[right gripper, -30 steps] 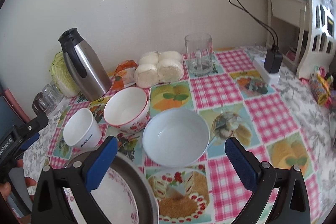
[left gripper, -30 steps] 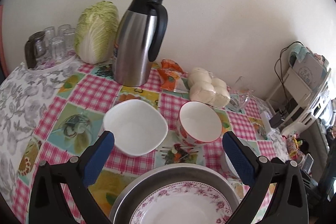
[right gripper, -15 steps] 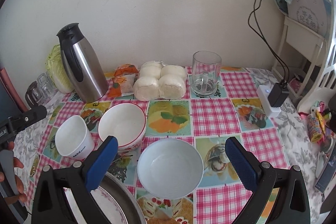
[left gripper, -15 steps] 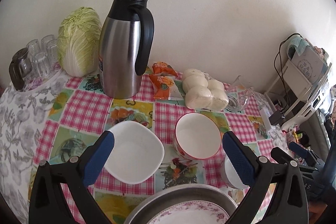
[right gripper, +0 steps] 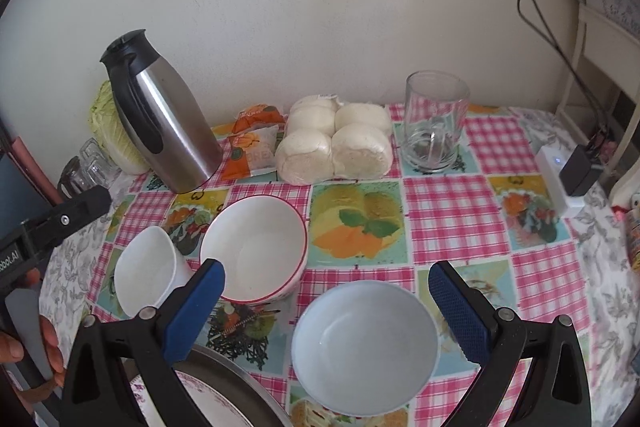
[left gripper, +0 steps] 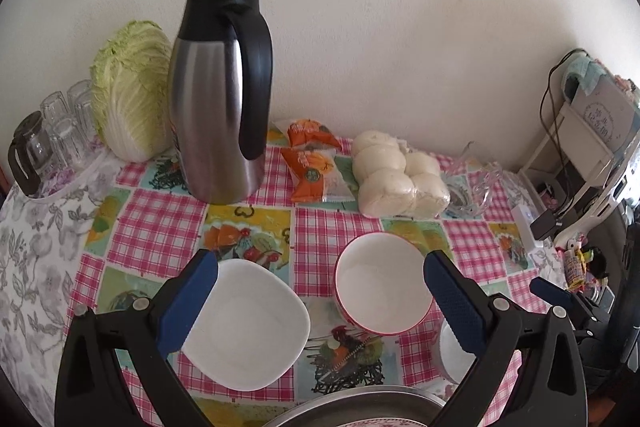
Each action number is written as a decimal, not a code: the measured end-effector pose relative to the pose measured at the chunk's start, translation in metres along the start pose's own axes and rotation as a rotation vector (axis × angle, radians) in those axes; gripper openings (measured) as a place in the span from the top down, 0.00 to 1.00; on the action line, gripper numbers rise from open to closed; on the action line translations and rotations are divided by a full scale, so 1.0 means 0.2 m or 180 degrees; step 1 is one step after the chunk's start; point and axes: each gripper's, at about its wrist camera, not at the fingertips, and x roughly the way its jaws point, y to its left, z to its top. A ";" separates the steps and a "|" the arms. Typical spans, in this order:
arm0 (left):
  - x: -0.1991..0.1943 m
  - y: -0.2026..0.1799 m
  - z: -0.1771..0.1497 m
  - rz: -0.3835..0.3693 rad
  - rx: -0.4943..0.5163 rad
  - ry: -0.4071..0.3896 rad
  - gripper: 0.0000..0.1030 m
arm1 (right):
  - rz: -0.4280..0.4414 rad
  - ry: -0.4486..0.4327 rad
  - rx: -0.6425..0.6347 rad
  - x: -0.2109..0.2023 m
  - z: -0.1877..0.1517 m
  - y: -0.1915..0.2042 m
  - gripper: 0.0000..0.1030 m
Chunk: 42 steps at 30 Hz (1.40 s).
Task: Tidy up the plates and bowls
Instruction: 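Close both tools on the red-rimmed bowl's rim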
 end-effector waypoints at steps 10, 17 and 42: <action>0.24 -0.09 -0.04 0.0040 0.0024 0.0452 0.28 | 0.0073 0.0159 0.0075 0.21 0.02 0.02 0.30; 0.41 -0.12 -0.09 0.0097 0.0028 0.0724 0.49 | 0.0099 0.0315 0.0092 0.35 0.01 0.04 0.50; 0.65 -0.14 -0.19 0.0261 0.0032 0.0999 0.92 | 0.0128 0.0530 0.0053 0.57 -0.03 0.07 0.88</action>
